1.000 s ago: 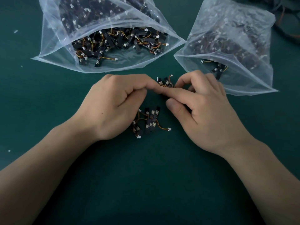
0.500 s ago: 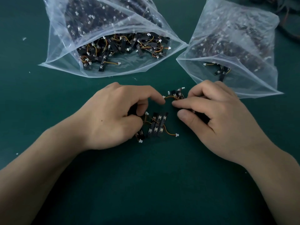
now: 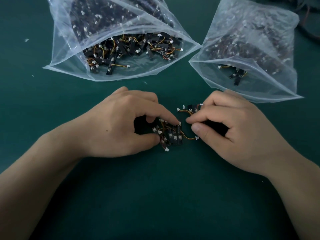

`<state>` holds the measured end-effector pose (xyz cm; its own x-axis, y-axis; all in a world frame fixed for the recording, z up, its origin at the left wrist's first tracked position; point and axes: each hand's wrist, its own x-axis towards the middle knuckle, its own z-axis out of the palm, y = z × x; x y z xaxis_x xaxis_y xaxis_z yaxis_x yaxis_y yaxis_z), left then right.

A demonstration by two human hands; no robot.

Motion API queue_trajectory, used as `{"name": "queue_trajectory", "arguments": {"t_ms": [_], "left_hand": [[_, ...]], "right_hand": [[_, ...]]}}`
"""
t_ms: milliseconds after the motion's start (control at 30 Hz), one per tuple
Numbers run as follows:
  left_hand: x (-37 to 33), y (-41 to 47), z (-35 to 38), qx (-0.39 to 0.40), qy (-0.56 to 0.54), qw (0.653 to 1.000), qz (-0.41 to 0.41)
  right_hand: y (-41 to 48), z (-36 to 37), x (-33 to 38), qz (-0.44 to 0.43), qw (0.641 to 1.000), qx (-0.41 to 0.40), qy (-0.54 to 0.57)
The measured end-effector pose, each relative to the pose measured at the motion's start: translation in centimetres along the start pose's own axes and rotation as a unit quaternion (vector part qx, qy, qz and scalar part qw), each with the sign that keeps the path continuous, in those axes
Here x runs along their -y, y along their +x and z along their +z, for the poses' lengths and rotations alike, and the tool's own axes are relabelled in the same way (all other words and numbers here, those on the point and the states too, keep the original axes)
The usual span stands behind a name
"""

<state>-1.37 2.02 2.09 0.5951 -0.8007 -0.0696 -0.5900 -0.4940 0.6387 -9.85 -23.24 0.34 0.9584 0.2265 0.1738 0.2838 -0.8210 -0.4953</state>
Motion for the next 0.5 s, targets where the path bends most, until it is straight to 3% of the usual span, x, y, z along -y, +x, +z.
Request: {"name": "queue_trajectory", "arguments": {"t_ms": [300, 500], "left_hand": [[0.1, 0.1, 0.5, -0.039, 0.002, 0.999, 0.011], [0.4, 0.0, 0.7, -0.047, 0.012, 0.999, 0.018]], "right_hand": [[0.1, 0.3, 1.6, 0.005, 0.999, 0.030, 0.022], [-0.2, -0.2, 3.4, 0.096, 0.995, -0.010, -0.008]]}}
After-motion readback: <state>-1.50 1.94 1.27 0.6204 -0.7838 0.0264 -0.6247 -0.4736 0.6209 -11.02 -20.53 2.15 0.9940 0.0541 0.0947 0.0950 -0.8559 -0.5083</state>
